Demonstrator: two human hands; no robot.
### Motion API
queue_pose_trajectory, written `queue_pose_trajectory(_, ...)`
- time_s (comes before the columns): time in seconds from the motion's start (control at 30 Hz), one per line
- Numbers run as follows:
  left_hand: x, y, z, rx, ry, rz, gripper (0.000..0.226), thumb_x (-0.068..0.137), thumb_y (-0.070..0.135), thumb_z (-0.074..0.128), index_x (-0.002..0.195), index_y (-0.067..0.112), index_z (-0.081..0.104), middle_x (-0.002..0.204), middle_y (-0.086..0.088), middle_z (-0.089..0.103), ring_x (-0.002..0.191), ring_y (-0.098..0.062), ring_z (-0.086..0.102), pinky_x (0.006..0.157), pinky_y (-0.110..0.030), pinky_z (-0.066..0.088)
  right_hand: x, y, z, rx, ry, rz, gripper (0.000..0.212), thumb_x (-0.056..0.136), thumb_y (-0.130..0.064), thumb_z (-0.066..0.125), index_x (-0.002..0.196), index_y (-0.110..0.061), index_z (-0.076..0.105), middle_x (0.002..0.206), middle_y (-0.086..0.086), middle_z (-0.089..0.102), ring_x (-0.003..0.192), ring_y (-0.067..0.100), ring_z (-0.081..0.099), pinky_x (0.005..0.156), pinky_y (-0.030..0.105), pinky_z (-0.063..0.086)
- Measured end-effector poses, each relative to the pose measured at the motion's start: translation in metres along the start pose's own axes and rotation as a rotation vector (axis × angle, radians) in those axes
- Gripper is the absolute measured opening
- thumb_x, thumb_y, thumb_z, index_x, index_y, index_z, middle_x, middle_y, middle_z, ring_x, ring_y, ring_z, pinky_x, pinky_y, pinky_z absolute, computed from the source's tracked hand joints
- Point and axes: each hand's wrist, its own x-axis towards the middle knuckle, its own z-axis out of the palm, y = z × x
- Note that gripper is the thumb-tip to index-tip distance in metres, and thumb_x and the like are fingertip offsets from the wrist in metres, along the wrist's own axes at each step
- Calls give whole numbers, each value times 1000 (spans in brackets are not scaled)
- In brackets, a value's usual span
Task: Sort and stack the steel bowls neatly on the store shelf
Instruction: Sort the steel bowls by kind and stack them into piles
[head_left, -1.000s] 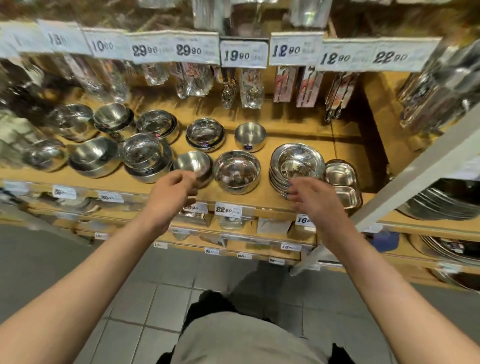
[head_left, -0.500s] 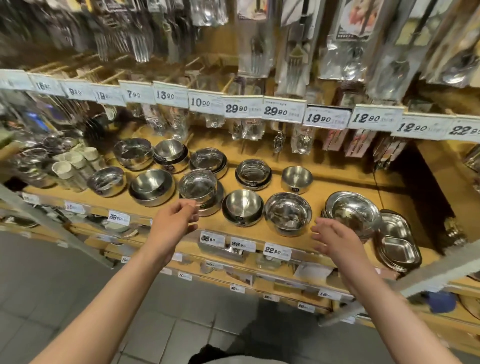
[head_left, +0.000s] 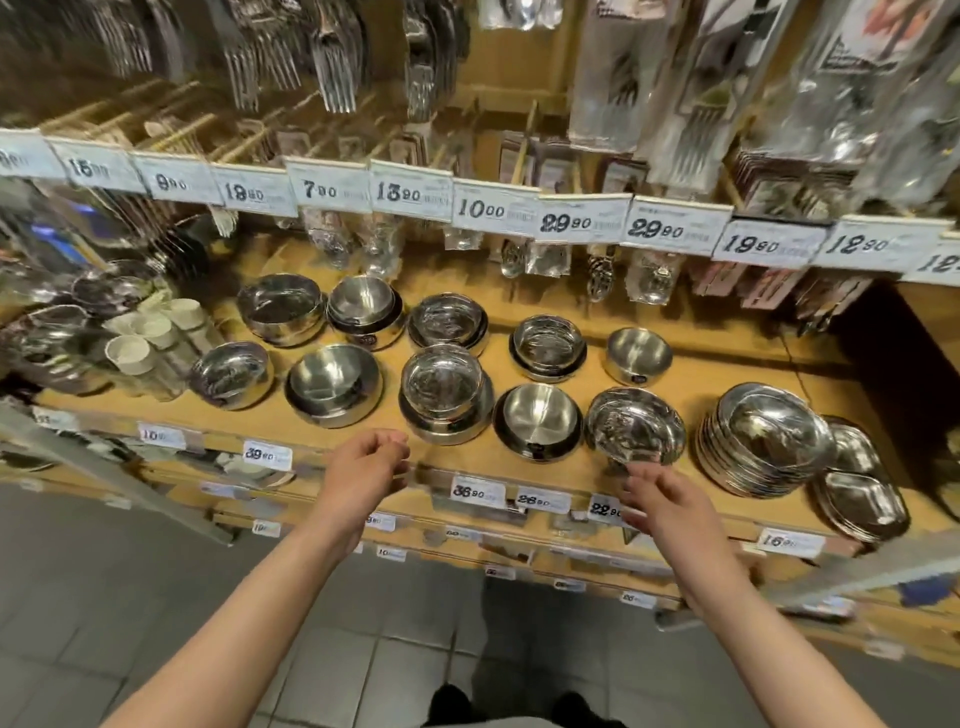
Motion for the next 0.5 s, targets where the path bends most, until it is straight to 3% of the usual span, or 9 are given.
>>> queue_pose_trajectory(0.07, 6, -1, 8, 7, -38, -19, 17, 100, 10, 55, 93, 14, 69, 90, -5, 68, 83, -18, 63, 70, -28, 56, -2, 4, 2, -13, -10, -6, 17, 102, -20, 56, 112, -29, 67, 102, -2, 73, 92, 18, 70, 89, 43, 59)
queue_pose_trajectory(0.17, 13, 0, 23, 22, -105, -33, 16, 100, 9, 56, 94, 13, 70, 86, -5, 67, 79, -17, 63, 61, -23, 56, -1, 3, 6, -22, -52, -16, 21, 101, -21, 56, 110, -37, 66, 92, -10, 74, 82, 5, 70, 69, 21, 57)
queue_pose_trajectory(0.23, 17, 1, 30, 38, -122, -36, 14, 100, 11, 58, 95, 12, 70, 87, -5, 67, 78, -17, 63, 58, -20, 55, 4, 1, 10, -23, -60, -13, 23, 101, -20, 55, 107, -39, 66, 92, -11, 74, 79, -2, 69, 66, 17, 56)
queue_pose_trajectory(0.33, 23, 7, 33, 63, -101, -42, 13, 101, 10, 57, 100, 13, 70, 89, -6, 67, 79, -17, 64, 66, -26, 58, 15, -4, 16, -27, -82, 6, 27, 103, -20, 53, 126, -27, 64, 109, -11, 69, 96, 5, 68, 85, 29, 60)
queue_pose_trajectory(0.43, 29, 16, 30, 85, -56, -45, 14, 101, 10, 55, 106, 11, 68, 92, -6, 66, 80, -17, 63, 66, -26, 57, 27, -6, 19, -31, -114, 31, 32, 102, -25, 53, 133, -27, 61, 110, -15, 66, 105, 15, 67, 90, 30, 57)
queue_pose_trajectory(0.5, 32, 22, 29, 91, -24, -37, 15, 102, 8, 53, 108, 8, 67, 93, -8, 65, 82, -18, 63, 68, -26, 57, 35, -5, 24, -41, -143, 39, 34, 102, -25, 54, 135, -26, 60, 110, -12, 67, 106, 16, 66, 100, 39, 54)
